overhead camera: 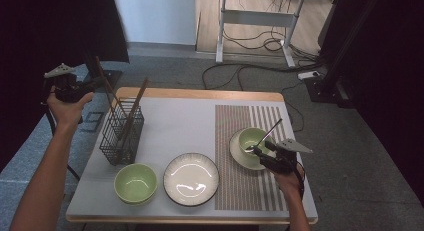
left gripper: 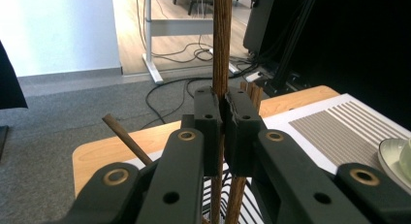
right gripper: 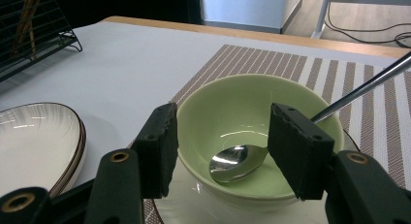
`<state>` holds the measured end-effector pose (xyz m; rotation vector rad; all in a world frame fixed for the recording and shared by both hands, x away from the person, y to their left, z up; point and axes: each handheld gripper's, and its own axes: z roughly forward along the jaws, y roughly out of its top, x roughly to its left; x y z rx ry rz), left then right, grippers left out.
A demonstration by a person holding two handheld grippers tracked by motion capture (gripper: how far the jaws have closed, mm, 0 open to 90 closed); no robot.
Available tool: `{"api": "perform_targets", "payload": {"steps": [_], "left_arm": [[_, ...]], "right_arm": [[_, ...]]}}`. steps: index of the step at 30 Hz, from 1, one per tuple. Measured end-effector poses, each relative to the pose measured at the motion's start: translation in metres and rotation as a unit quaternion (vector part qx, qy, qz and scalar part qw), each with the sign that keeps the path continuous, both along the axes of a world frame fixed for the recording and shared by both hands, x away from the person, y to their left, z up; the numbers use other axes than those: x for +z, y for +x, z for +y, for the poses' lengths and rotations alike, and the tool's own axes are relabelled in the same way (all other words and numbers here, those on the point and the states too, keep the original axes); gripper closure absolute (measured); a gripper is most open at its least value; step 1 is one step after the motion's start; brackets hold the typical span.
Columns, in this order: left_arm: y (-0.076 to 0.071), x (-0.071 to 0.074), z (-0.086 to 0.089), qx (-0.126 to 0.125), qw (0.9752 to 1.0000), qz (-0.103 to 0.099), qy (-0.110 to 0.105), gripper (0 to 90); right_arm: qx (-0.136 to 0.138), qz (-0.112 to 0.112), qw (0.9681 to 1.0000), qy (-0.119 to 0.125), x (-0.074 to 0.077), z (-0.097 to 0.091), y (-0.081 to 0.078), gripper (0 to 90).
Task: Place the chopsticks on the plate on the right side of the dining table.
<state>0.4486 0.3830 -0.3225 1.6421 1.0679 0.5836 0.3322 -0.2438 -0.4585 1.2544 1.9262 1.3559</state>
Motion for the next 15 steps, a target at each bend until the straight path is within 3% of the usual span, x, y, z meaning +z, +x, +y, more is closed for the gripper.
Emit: {"api": "perform_targets", "payload": {"steps": [15], "left_arm": [[-0.009,0.017,0.003,0.001,0.9998,-0.022,-0.004,84.7]], "right_arm": [[0.0,0.004,1.0,-0.004,-0.002,0.002,0.001,44.5]]}}
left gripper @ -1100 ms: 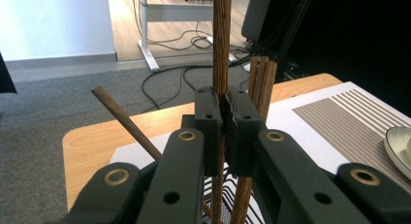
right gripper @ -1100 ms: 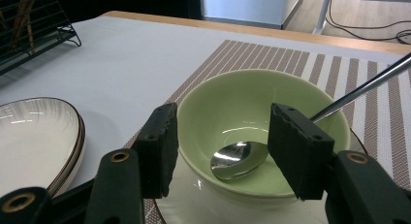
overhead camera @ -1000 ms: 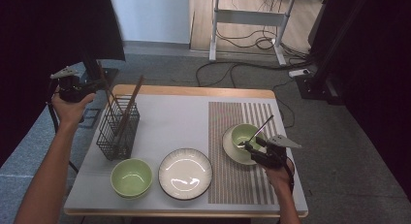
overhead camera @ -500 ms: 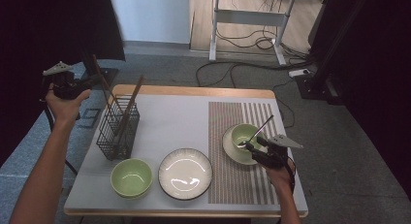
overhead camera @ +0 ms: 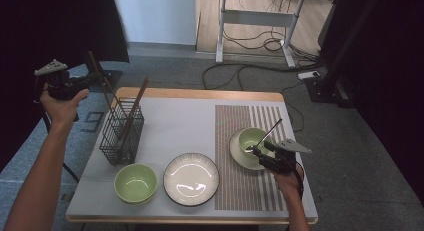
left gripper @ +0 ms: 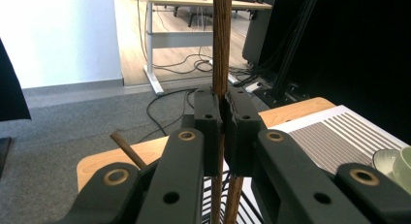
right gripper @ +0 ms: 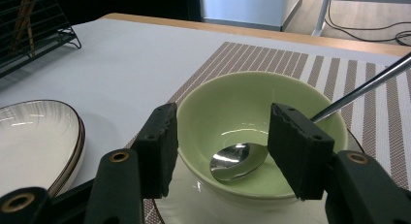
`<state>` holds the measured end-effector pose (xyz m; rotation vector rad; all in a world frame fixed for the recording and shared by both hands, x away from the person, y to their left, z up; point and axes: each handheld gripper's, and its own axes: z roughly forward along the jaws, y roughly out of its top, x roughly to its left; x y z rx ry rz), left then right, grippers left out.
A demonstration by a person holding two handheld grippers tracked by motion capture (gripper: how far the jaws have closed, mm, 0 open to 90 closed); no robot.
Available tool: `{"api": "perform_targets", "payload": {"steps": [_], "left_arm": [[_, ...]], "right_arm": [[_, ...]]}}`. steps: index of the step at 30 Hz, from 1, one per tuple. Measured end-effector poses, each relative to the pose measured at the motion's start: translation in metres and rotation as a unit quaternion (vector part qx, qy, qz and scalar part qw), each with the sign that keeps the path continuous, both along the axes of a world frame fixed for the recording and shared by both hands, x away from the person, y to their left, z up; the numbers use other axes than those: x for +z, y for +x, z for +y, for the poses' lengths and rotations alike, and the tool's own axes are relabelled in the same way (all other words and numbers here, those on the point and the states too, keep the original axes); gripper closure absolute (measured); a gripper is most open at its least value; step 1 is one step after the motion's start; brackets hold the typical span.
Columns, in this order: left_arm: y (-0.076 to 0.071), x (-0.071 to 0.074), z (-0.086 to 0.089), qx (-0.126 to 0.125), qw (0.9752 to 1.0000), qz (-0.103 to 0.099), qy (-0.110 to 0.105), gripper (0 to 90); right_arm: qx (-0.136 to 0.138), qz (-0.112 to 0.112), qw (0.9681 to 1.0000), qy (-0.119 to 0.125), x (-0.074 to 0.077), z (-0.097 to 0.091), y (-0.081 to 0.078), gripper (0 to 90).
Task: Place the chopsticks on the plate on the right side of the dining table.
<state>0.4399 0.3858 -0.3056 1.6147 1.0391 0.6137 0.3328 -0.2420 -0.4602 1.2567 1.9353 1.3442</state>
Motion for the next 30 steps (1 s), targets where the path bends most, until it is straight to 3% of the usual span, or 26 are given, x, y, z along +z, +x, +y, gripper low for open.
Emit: {"api": "perform_targets", "payload": {"steps": [30], "left_arm": [[-0.018,0.029,-0.004,-0.013,0.9993,-0.032,-0.012,84.7]], "right_arm": [[0.001,0.005,1.0,-0.006,-0.003,0.002,0.001,44.4]]}}
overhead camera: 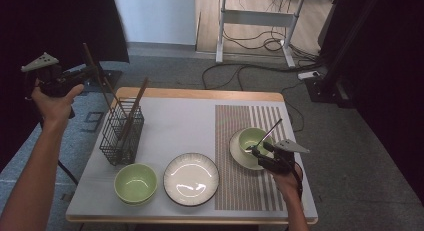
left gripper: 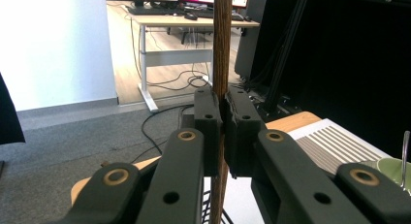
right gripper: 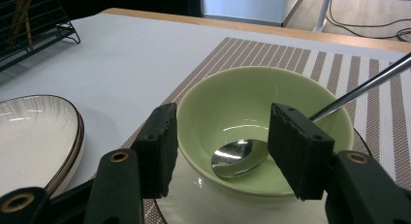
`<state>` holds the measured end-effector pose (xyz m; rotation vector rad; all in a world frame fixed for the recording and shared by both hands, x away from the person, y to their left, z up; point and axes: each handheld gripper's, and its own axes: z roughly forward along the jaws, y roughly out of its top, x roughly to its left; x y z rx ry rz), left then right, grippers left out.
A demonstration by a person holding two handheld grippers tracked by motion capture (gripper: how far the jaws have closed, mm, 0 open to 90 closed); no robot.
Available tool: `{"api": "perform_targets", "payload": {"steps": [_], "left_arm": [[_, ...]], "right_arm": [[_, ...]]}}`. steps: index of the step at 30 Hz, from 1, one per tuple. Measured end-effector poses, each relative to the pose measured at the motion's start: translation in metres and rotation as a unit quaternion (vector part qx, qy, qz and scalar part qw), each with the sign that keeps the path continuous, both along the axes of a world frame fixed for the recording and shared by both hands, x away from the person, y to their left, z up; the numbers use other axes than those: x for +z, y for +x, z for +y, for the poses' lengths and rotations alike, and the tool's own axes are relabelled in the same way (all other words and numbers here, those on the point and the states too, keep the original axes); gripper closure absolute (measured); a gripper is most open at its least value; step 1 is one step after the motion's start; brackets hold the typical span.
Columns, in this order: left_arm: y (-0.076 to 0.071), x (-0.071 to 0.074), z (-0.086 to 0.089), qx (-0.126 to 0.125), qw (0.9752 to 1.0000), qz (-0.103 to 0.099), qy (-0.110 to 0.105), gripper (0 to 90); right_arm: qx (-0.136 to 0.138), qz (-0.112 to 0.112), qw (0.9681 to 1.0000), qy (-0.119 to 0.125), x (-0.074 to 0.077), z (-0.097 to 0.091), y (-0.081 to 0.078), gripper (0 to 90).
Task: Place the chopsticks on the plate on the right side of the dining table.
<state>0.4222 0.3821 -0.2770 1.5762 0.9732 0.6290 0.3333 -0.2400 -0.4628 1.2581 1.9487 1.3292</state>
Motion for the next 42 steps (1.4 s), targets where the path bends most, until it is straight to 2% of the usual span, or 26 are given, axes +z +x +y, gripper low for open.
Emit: {"api": "perform_targets", "payload": {"steps": [12,19,21,24,32,42], "left_arm": [[-0.008,0.002,-0.003,-0.008,0.9999,0.004,-0.013,84.7],[-0.016,0.005,-0.004,-0.007,0.9999,0.001,-0.015,84.7],[-0.018,0.005,-0.006,-0.011,0.9998,-0.001,-0.015,84.7],[-0.02,0.002,-0.009,-0.015,0.9997,0.001,-0.017,84.7],[-0.026,-0.009,-0.016,-0.026,0.9989,0.008,-0.039,84.7],[-0.034,-0.013,-0.028,-0.042,0.9981,0.011,-0.043,84.7]], "right_arm": [[-0.007,-0.006,0.9999,0.013,0.002,-0.006,0.0,44.5],[-0.003,-0.011,0.9998,0.019,0.006,-0.004,0.0,44.5],[-0.005,-0.015,0.9998,0.008,0.006,-0.002,0.0,44.6],[-0.011,-0.019,0.9996,0.016,0.008,-0.002,0.003,44.7],[0.018,-0.016,0.9996,0.014,0.008,0.011,0.01,44.5],[0.022,-0.017,0.9995,0.015,0.01,0.015,0.013,44.6]]}}
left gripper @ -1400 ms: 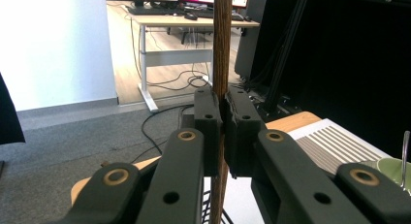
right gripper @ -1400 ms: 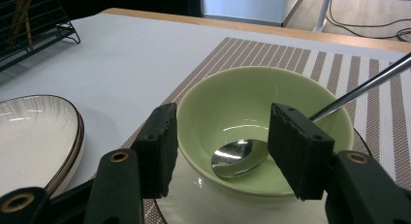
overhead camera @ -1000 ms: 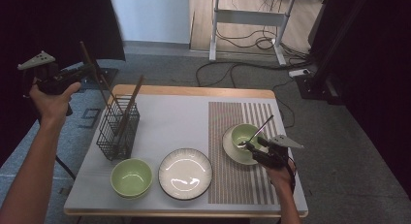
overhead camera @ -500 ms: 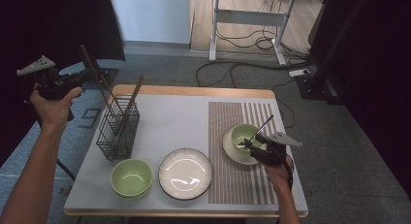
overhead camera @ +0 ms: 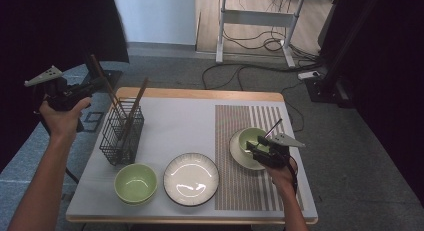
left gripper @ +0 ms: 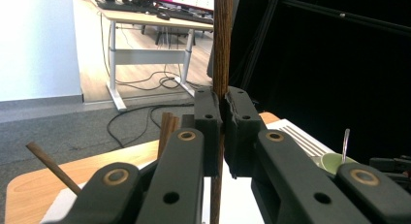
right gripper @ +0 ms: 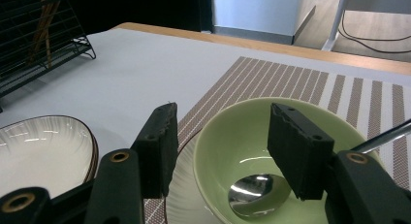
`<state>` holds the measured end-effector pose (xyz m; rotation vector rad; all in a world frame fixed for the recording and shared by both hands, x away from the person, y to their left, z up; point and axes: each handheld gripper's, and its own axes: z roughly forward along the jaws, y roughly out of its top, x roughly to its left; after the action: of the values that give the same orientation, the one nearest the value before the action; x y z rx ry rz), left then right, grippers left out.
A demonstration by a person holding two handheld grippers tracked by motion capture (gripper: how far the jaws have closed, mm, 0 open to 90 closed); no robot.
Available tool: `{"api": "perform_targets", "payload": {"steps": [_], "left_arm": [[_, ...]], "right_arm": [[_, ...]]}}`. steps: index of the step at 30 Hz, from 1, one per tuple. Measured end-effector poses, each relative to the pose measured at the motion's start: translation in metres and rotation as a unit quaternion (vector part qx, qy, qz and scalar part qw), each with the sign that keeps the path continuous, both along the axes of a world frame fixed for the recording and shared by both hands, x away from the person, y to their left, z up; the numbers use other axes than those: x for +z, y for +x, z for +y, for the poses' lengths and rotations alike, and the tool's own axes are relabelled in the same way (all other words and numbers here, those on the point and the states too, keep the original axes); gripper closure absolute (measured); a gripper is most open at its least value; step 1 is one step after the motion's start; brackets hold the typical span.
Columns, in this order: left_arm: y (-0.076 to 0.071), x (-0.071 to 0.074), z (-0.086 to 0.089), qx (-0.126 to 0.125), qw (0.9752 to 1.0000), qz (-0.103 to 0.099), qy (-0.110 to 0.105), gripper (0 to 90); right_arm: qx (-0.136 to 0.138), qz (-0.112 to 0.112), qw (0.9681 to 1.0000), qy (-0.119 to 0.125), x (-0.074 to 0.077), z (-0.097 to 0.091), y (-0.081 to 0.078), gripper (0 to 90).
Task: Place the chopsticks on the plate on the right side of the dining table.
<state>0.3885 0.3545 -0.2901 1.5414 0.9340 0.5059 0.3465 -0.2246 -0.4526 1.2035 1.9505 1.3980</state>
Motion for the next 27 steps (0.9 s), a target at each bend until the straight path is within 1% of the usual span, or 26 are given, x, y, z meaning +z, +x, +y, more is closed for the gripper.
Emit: {"api": "perform_targets", "payload": {"steps": [5,8,14,18,27], "left_arm": [[-0.005,0.001,-0.007,-0.009,0.9999,-0.003,-0.001,84.8],[-0.007,0.0,-0.013,-0.017,0.9998,-0.003,-0.002,84.7],[-0.006,-0.006,-0.028,-0.033,0.9994,-0.001,-0.005,84.7],[-0.004,-0.011,-0.039,-0.044,0.999,0.003,0.001,84.7],[-0.005,-0.014,-0.045,-0.052,0.9987,0.003,0.001,84.7]], "right_arm": [[0.005,0.0,1.0,-0.003,0.0,0.004,0.001,44.6],[0.008,0.0,1.0,-0.005,0.0,0.006,0.001,44.6],[0.019,-0.008,0.9998,-0.005,0.005,0.015,-0.001,44.6],[0.026,-0.004,0.9996,-0.01,0.003,0.019,-0.001,44.6],[0.024,-0.003,0.9997,-0.01,0.002,0.02,0.0,44.6]]}}
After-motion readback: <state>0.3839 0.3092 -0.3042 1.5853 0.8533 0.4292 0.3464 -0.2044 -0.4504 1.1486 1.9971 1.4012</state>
